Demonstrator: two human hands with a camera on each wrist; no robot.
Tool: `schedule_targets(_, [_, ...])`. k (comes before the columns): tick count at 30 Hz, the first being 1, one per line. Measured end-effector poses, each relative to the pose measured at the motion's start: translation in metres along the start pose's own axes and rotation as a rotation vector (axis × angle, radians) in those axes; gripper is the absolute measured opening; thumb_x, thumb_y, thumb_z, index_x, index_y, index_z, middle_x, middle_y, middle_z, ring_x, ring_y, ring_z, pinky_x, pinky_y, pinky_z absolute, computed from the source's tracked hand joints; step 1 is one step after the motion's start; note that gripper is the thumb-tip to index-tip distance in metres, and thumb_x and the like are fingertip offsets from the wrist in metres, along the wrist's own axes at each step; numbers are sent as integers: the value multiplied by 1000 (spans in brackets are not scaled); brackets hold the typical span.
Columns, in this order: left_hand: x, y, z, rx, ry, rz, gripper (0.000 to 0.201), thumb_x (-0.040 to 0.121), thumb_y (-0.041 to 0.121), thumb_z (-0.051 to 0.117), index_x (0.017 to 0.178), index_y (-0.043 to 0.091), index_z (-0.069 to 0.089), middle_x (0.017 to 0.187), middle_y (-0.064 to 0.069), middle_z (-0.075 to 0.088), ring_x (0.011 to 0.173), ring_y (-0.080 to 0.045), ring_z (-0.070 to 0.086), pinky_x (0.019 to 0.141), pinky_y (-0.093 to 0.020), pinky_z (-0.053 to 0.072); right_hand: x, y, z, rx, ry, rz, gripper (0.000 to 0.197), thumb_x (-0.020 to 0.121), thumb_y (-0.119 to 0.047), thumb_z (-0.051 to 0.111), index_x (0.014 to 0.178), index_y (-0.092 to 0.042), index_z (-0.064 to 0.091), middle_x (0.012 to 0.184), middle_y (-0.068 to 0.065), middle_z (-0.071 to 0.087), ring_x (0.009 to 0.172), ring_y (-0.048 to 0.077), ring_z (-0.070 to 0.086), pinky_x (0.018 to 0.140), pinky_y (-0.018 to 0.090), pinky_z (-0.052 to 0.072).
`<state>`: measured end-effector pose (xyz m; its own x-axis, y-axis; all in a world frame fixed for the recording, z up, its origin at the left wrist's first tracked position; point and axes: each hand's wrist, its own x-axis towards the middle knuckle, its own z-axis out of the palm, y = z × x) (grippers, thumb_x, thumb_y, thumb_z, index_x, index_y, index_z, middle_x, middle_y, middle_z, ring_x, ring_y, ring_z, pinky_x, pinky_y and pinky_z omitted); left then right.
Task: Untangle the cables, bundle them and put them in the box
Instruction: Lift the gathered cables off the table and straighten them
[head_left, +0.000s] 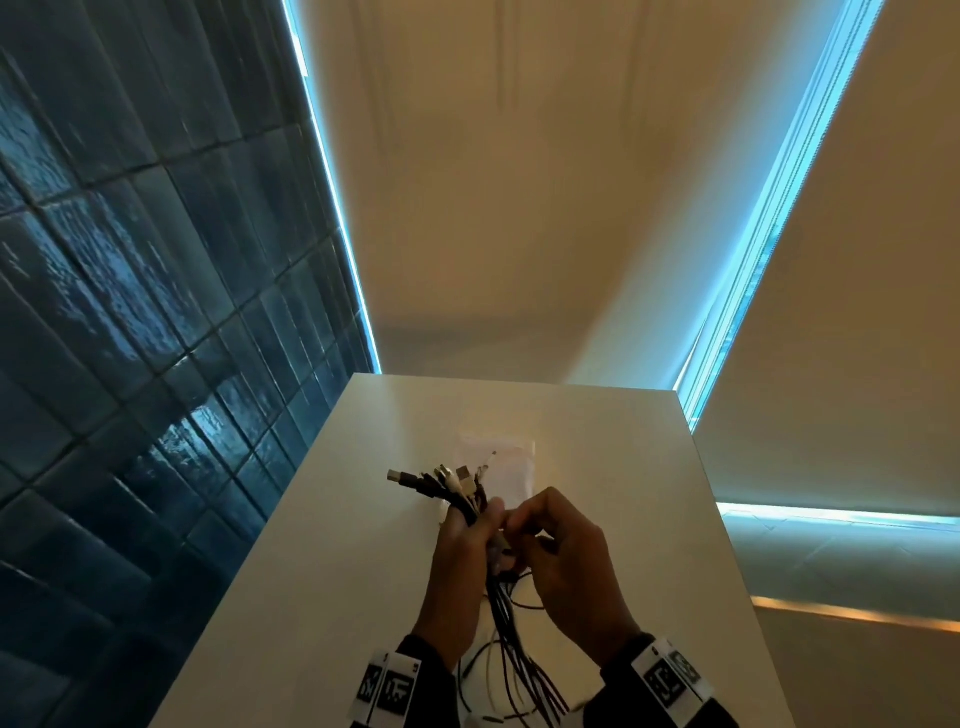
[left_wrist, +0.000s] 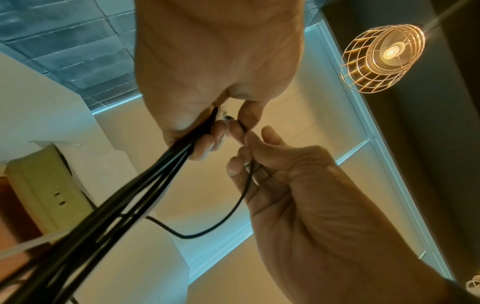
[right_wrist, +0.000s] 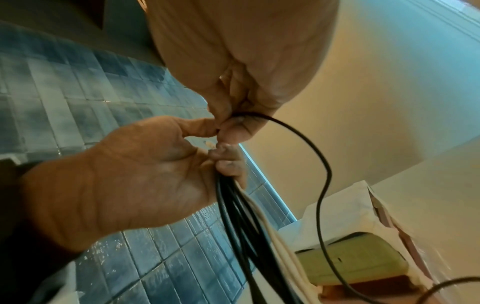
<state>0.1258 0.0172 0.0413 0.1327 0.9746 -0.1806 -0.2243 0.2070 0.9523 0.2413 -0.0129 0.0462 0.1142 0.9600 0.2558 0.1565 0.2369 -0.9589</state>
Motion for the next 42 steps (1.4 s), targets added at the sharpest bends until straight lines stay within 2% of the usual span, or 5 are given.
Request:
schedule_targets(9, [-11,5,7,-289,66,-13,23,93,29,49,92,6,51,64,-5,45,51,-12,44,49,-25,45,-2,-4,-7,17,17,85,9,84,-7,71,78,-11,65,69,6,67,49,7,56,48,18,45])
schedule_targets(14, [-10,7,8,-392,32,-14,33,96,38,45,80,8,47,73,-9,49,69,-22,51,70,-35,47,-7,5,-1,73,-51,175,9,80,-7,74,75,-11,69,67,5,68,55,6,59,55,19,46])
schedule_targets(24, [-18,30,6,-331,51,62,37,96,39,44,68,16,40,58,1,23,49,-13,18,49,-32,17,-10,54,-20,152,-329,243,19,90,-17,64,78,-4,72,60,-9,51,58,6,39,57,16,34])
schedule_targets(39, [-35,74,-17,-338,-13,192,27,93,26,44,72,12,38,57,3,24,43,-8,21,44,-25,19,9,139,-54,-343,-189,397,31,94,-27,60,67,-19,72,65,5,66,59,7,51,66,39,47])
schedule_targets(42, [-30,69,-20,-286,18,134,30,98,24,41,71,13,37,58,2,23,43,-9,19,43,-26,16,9,101,-52,-278,-121,444,28,96,-23,56,74,-14,72,55,-1,52,51,8,42,49,34,39])
